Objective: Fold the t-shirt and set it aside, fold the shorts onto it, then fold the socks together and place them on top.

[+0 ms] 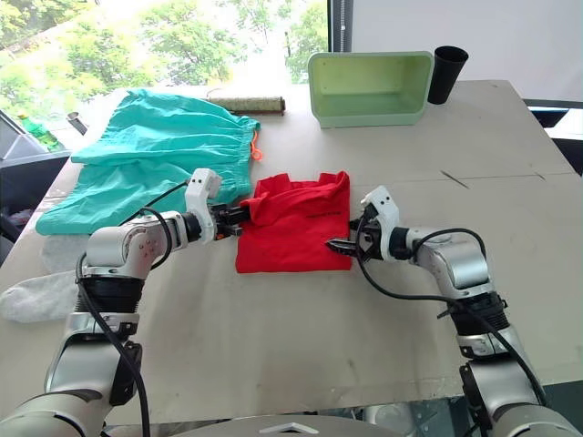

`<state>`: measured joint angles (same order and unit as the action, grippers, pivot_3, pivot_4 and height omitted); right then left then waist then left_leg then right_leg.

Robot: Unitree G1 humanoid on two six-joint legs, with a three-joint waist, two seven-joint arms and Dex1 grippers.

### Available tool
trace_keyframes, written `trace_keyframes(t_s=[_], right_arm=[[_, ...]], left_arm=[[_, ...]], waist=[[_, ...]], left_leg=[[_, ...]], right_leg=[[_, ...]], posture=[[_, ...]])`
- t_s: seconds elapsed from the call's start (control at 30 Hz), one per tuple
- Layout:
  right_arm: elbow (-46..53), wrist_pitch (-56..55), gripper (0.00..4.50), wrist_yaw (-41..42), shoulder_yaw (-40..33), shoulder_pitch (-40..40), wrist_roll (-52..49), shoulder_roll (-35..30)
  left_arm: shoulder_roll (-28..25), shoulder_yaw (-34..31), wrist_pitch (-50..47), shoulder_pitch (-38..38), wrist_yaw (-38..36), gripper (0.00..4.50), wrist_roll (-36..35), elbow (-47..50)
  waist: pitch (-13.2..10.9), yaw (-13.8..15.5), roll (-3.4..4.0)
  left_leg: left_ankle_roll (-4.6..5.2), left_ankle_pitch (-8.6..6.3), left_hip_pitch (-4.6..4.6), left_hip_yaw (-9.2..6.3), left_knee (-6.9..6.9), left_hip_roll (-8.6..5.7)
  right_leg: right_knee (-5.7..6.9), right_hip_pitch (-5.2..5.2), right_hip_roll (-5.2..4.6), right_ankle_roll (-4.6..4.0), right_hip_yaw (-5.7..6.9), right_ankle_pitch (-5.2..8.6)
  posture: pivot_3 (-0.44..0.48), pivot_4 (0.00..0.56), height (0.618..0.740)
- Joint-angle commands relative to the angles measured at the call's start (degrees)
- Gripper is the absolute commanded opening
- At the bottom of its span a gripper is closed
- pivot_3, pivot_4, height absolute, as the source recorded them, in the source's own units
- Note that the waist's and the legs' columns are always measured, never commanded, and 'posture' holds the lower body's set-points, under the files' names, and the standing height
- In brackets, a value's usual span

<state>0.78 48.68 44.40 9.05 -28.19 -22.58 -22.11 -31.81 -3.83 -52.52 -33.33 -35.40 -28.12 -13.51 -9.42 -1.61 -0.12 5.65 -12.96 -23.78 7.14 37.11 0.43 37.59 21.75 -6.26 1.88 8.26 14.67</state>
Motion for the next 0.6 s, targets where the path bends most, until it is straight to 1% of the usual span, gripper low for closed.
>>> trace_keyframes(t_s=[0.03,0.17,0.2,0.23,0.37,0.47,0.57,0.6], right_arm=[[2.36,0.45,2.57,-0.63,2.02,1.59,1.24,-0.87],[4.52,0.93,0.72,0.14,1.03,1.9,0.66,-2.59],[5.16,1.63,0.16,0.2,0.43,1.96,0.04,-2.9],[5.84,2.46,0.03,0.48,-0.38,2.01,-0.76,-3.5],[10.0,6.89,0.03,1.2,-5.94,3.75,-4.89,-7.94],[15.18,11.31,0.03,1.66,-10.3,7.37,-9.16,-11.87],[21.2,16.22,0.03,1.46,-14.84,12.62,-13.9,-14.91],[23.15,17.43,0.01,1.29,-15.89,14.37,-15.08,-15.77]], left_arm=[[0.18,1.05,0.6,0.15,-0.8,0.0,1.78,-2.06],[0.62,1.06,0.12,0.5,-1.98,0.0,1.41,-1.69],[0.79,1.1,-0.16,0.77,-2.36,0.0,1.15,-1.23],[1.01,1.11,-1.07,1.18,-3.01,0.0,0.43,-0.35],[0.82,3.06,-6.77,4.69,-7.8,0.0,-4.48,8.39],[0.14,4.58,-8.93,7.17,-9.6,0.0,-6.14,13.93],[0.03,4.77,-10.29,8.7,-9.99,0.0,-7.3,17.05],[0.15,4.58,-10.66,8.93,-9.79,0.36,-7.54,17.6]], waist=[[0.0,0.18,0.0],[0.0,0.61,0.0],[0.0,0.74,0.0],[0.0,0.82,0.0],[-0.01,1.1,0.01],[-0.02,1.67,0.02],[-0.02,1.9,0.02],[-0.02,1.98,0.01]], left_leg=[[0.0,0.0,0.0,0.0,-0.01,0.0],[0.0,0.0,0.0,0.0,0.0,0.0],[0.0,0.0,-0.01,0.0,-0.01,0.0],[0.0,0.0,-0.02,0.0,-0.02,0.0],[0.02,-0.01,-0.09,0.0,-0.06,0.0],[0.04,-0.03,-0.13,-0.08,-0.1,-0.01],[0.05,-0.03,-0.15,-0.14,-0.27,-0.01],[0.05,-0.03,-0.14,-0.15,-0.33,-0.01]], right_leg=[[0.0,0.01,0.0,0.0,0.0,0.0],[0.0,0.06,0.0,0.01,0.01,0.0],[-0.01,0.06,0.0,0.0,0.01,0.0],[-0.02,0.06,0.0,0.0,0.01,0.0],[-0.14,0.05,-0.02,0.0,0.03,0.0],[-0.36,0.03,-0.04,0.01,0.11,-0.01],[-0.61,0.0,-0.04,0.01,0.18,-0.01],[-0.64,-0.01,-0.04,0.01,0.18,-0.01]], posture=[[0.0,0.15,0.74],[0.0,0.15,0.74],[0.0,0.15,0.74],[0.0,0.15,0.74],[0.0,0.15,0.74],[0.0,0.15,0.74],[0.0,0.15,0.74],[0.0,0.15,0.74]])
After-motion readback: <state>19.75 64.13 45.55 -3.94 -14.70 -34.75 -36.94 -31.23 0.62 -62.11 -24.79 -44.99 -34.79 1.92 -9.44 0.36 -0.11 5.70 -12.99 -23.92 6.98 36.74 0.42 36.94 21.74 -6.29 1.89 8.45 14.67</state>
